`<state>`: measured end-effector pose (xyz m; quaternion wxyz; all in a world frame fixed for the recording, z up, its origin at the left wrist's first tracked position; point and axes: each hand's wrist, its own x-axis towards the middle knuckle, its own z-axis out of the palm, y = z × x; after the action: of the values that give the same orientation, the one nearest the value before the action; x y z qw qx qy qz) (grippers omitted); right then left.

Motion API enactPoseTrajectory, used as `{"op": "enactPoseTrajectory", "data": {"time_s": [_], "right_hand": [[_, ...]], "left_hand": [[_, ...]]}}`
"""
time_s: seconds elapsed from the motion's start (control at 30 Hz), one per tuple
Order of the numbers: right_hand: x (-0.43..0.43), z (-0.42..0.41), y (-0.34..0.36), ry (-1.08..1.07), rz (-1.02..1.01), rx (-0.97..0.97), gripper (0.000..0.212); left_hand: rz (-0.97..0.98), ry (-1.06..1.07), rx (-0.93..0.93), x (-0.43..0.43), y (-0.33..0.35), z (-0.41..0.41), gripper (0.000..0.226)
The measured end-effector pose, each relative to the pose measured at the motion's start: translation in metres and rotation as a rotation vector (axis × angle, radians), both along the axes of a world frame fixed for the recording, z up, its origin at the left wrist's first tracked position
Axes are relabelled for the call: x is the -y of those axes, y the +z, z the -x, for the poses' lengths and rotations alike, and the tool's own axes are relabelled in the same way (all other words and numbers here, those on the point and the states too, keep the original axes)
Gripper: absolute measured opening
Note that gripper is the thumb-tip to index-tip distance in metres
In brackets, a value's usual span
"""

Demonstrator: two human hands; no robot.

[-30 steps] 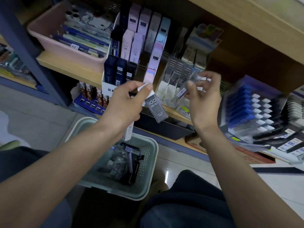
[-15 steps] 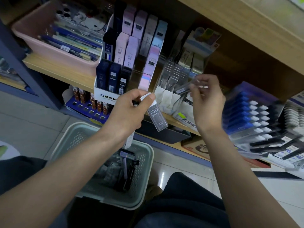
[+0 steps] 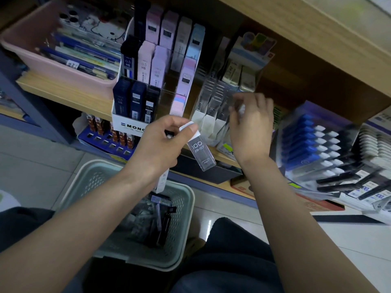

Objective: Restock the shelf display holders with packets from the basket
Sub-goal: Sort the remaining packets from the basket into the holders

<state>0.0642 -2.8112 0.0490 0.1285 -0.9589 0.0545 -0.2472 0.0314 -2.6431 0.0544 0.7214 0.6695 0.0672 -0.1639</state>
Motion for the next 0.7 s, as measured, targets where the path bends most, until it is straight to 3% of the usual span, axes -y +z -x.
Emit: {"op": "enactPoseTrajectory", "data": {"time_s": [0.07,0.13,0.2,0.3,0.4,0.57,0.7], "right_hand": [[-0.008,0.003,0.009,0.071,-0.191,0.040,0.014],[-0.022,0.012,0.021,0.202,-0.521,-0.157,0.010],[-0.033,0.026,0.029,0.362,-0.702,-0.380,0.010],[-0.039,0.044,0.034,0.490,-0.699,-0.452,0.036],[-0.040,0.050,0.033,0.469,-0.661,-0.436,0.049],[-0.037,0.054,0.035,0.423,-0.506,-0.303,0.038],[-0.012,0.051,0.039,0.206,-0.424,-0.100,0.023]], "left_hand": [[-0.004,0.011,0.019,-0.001,0.001,-0.001,0.004],[-0.021,0.016,0.063,-0.003,0.004,-0.003,0.006],[-0.026,0.021,0.114,-0.004,0.007,-0.004,0.008],[-0.029,0.040,0.160,-0.004,0.011,-0.004,0.005],[-0.071,0.043,0.197,-0.003,0.013,-0.002,0.005],[-0.084,0.021,0.190,0.003,0.015,0.004,0.013],[0.045,0.052,0.014,0.004,0.021,0.005,0.014]]}}
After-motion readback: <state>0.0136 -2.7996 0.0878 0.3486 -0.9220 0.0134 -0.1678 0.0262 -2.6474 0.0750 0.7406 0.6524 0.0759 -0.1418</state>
